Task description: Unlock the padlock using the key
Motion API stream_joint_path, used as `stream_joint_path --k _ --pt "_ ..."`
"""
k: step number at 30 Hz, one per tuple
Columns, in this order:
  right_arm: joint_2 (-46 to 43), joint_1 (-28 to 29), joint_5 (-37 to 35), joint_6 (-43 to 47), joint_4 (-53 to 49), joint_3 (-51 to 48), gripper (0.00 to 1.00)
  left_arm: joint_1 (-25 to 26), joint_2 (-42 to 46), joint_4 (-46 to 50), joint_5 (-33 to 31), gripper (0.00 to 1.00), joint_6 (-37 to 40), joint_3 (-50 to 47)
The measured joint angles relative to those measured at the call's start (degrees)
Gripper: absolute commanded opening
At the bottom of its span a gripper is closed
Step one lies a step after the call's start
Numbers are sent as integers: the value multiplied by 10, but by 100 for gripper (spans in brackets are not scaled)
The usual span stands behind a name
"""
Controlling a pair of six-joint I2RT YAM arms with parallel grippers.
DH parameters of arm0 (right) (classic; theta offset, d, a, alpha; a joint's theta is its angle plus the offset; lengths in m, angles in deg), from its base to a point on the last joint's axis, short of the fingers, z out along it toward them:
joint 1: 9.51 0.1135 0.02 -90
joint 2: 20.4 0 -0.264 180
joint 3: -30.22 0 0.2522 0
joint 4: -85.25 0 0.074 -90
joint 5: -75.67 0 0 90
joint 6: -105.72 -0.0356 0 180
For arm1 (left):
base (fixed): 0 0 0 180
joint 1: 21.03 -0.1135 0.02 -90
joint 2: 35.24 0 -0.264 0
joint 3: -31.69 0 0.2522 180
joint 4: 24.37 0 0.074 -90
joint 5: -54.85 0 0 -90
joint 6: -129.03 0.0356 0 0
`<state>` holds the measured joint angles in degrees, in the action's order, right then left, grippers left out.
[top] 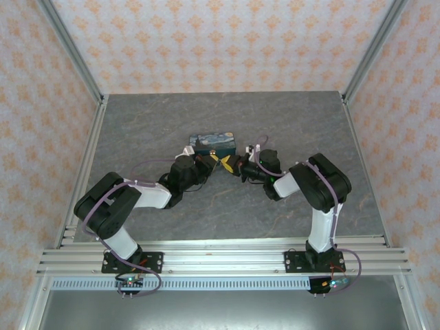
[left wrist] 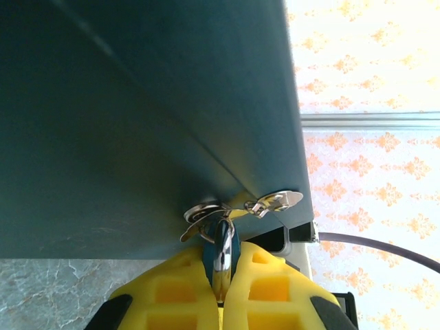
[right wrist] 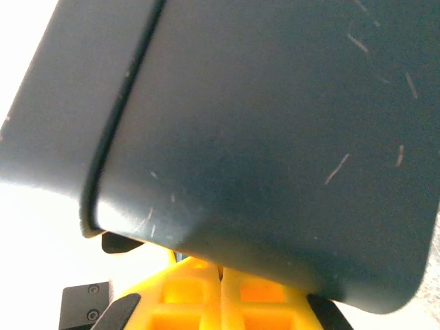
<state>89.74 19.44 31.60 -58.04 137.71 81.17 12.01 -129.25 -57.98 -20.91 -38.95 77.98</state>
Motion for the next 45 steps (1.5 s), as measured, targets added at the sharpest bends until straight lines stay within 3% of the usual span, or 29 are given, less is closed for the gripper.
stream_joint_path --k 13,20,25,31,34,40,45 --pt "14 0 34 7 -106 84 0 -6 -24 -34 -35 0 0 4" --pt "24 -13 72 20 -113 86 0 -5 -25 -26 -26 0 1 4" --pt "27 -14 75 31 -125 84 44 -2 -25 -8 -23 0 5 4" --pt "-29 -16 47 102 -229 39 62 12 -24 14 -8 0 15 4" --pt "-76 -18 26 142 -284 10 66 22 -24 18 13 0 20 5" --pt "-170 -18 -3 220 -367 -14 64 26 -24 51 47 0 30 7" --pt "-233 -14 -44 339 -479 3 50 26 -24 87 56 0 34 20"
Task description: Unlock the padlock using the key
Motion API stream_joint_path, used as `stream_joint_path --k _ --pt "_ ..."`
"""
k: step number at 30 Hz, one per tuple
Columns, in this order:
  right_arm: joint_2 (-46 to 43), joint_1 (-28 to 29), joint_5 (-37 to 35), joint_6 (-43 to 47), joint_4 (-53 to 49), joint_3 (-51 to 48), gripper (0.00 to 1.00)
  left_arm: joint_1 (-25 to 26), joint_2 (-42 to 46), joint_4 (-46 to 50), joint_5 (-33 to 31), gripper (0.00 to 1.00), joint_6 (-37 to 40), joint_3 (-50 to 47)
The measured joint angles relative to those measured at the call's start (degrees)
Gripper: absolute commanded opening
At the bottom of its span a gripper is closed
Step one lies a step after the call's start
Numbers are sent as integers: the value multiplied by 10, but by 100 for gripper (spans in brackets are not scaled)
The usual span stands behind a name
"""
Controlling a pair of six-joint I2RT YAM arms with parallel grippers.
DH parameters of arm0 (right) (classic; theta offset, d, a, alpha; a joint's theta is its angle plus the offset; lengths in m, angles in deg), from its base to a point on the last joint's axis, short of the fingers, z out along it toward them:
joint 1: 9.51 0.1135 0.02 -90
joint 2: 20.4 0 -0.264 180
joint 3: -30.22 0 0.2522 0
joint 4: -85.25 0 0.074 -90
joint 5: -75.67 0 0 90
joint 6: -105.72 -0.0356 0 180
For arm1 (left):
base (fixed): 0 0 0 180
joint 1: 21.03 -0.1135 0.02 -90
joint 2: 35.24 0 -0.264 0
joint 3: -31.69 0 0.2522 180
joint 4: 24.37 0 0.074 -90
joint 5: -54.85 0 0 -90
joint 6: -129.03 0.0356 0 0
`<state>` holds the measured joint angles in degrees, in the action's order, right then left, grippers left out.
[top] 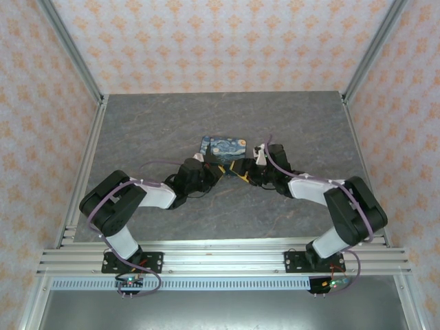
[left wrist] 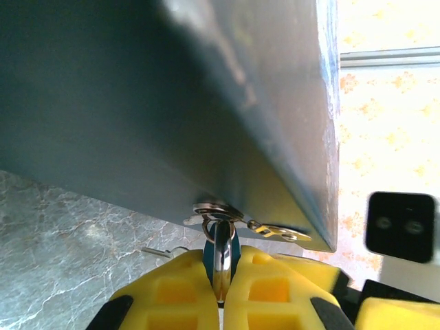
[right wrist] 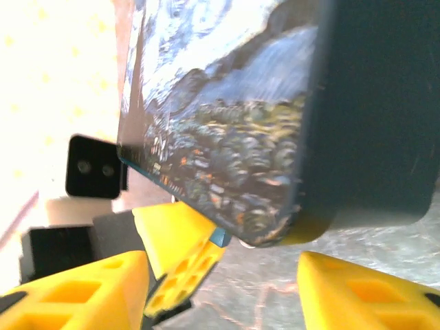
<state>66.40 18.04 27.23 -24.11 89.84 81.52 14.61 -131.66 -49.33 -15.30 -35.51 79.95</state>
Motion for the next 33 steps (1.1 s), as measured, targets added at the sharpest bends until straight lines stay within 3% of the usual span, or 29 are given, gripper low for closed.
stream_joint_path --k 6,12,18,33 --pt "-39 61 -113 190 -143 47 44 -2 0 38 19 0 0 17" --pt "-52 108 -224 315 -175 37 45 -9 -6 60 44 0 -19 35" --pt "-64 121 -282 384 -174 18 45 -12 -18 75 68 0 -44 60" --pt "-28 137 -319 458 -161 27 41 -12 -24 102 100 0 -67 90"
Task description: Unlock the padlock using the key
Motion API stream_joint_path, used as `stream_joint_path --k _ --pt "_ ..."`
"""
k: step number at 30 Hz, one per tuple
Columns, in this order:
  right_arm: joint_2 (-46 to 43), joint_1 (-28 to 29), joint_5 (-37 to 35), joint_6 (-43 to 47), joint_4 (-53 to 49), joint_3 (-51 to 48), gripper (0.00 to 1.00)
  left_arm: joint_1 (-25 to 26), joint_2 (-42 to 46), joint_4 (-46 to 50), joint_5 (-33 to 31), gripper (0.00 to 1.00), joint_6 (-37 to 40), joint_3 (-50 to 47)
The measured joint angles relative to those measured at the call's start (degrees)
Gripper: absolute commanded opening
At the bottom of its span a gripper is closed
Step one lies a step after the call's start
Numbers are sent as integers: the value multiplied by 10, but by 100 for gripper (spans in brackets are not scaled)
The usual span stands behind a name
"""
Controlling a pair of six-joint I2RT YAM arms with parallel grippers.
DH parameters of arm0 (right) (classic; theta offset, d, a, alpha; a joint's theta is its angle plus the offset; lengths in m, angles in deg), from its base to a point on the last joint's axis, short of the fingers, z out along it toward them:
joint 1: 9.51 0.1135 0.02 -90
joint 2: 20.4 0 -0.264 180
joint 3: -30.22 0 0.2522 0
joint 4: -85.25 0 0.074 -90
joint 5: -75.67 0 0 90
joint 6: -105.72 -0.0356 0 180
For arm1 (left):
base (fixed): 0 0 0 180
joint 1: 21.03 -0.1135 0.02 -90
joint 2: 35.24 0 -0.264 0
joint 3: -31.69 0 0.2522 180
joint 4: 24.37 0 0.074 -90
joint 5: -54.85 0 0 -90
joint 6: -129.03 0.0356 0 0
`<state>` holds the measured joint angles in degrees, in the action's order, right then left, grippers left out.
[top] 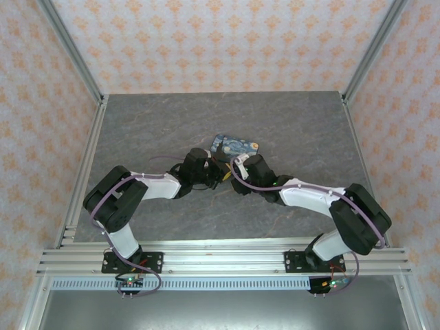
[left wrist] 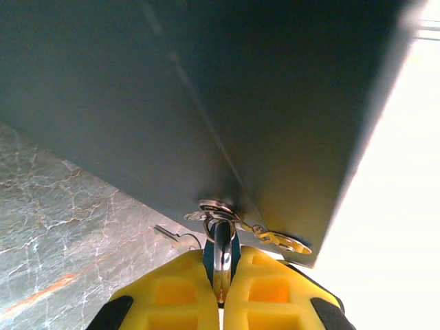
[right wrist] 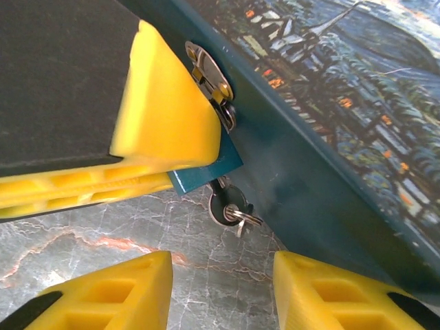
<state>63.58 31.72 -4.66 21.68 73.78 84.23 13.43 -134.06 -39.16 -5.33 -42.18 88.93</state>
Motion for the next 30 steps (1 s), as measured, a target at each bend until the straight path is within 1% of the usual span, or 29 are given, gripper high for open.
stream_joint_path --k 8,11,17,20,22,23,24,25,26,27,28,29,30 --pt "18 1 -25 2 3 14 37 -2 0 1 -1 0 0 3" --pt "30 2 -28 2 6 23 33 -4 0 1 0 0 0 3" --pt "39 4 -31 -6 23 29 19 -4 -1 1 1 0 0 3" --pt "41 4 -30 -16 24 35 10 -4 -3 -5 2 0 -2 4" --pt "45 3 -26 -24 18 40 0 -5 -7 -8 0 0 -4 4" --pt "48 3 -24 -24 14 44 0 -6 -9 -8 0 0 -4 4" --pt "52 2 -19 -31 11 47 3 -6 -11 -8 0 0 -5 3" --pt "54 1 -15 -34 7 49 12 -7 -12 -8 0 0 -6 3" --pt "56 0 -9 -38 2 52 28 -7 -13 -8 0 0 -7 3" --pt "57 -2 0 -42 0 53 40 -7 -14 -8 0 0 -8 3" --pt "56 -2 9 -48 -1 54 47 -7 -15 -8 -1 0 -9 3" --pt "55 -1 22 -53 1 54 53 -7 -16 -9 -2 0 -8 3" --pt "52 -1 29 -58 -1 53 55 -7 -16 -9 -3 0 -8 2"
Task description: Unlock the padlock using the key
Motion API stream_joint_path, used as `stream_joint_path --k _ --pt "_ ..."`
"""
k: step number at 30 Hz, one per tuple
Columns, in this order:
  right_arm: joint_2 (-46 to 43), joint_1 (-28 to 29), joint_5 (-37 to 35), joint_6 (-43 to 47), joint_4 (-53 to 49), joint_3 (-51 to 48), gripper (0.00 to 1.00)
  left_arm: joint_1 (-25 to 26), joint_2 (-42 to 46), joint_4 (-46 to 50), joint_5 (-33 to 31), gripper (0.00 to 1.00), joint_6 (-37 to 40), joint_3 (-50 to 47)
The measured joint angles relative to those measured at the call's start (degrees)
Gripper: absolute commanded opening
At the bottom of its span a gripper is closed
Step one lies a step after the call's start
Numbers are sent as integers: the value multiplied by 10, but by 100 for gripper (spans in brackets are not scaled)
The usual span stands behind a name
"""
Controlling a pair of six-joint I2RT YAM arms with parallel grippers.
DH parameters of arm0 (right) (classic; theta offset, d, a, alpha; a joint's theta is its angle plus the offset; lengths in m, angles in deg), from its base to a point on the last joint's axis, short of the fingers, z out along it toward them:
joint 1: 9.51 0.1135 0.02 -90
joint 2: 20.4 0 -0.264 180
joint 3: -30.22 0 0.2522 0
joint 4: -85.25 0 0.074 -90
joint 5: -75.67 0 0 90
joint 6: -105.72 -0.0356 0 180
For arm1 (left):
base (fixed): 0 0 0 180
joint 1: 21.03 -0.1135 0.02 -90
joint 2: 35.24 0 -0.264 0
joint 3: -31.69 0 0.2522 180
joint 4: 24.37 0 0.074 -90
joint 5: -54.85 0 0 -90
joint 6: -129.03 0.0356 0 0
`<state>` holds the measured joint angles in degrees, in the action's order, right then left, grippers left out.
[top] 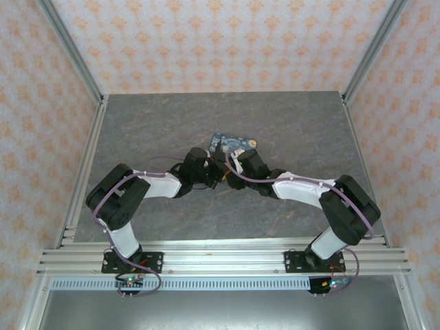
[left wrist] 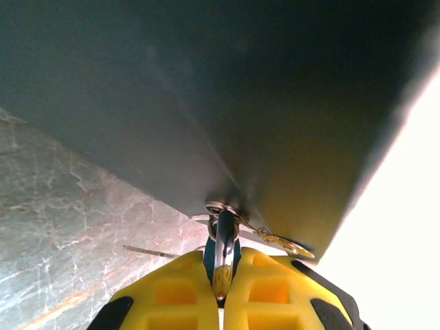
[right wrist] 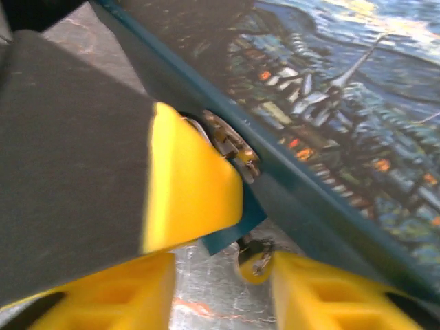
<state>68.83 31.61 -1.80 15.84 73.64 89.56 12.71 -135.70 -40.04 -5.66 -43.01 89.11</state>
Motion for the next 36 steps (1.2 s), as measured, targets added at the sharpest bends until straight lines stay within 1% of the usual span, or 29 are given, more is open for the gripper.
stream_joint_path --k 4,9,11,14,19,23,26,30,33,36 --pt "-38 -4 31 -44 15 -30 59 2 -5 -5 -3 0 1 -7" --pt "-89 -17 49 -126 63 -77 59 4 -12 -3 -4 0 23 -14" --pt "-89 -19 55 -163 87 -89 59 6 -12 1 -6 7 39 -14" --pt "-87 -19 61 -214 120 -102 59 9 -12 3 -18 22 58 -15" --pt "-65 -20 60 -269 179 -107 59 11 5 31 -32 45 81 -36" --pt "-43 -29 57 -302 223 -107 58 13 42 62 -41 60 92 -59" --pt "-25 -39 57 -316 255 -106 58 13 81 88 -53 67 105 -68" --pt "11 -58 61 -325 265 -88 57 13 150 133 -80 73 127 -70" --pt "54 -83 68 -327 246 -69 57 11 193 177 -104 75 150 -64" --pt "79 -104 79 -325 227 -45 56 2 209 218 -120 76 173 -43"
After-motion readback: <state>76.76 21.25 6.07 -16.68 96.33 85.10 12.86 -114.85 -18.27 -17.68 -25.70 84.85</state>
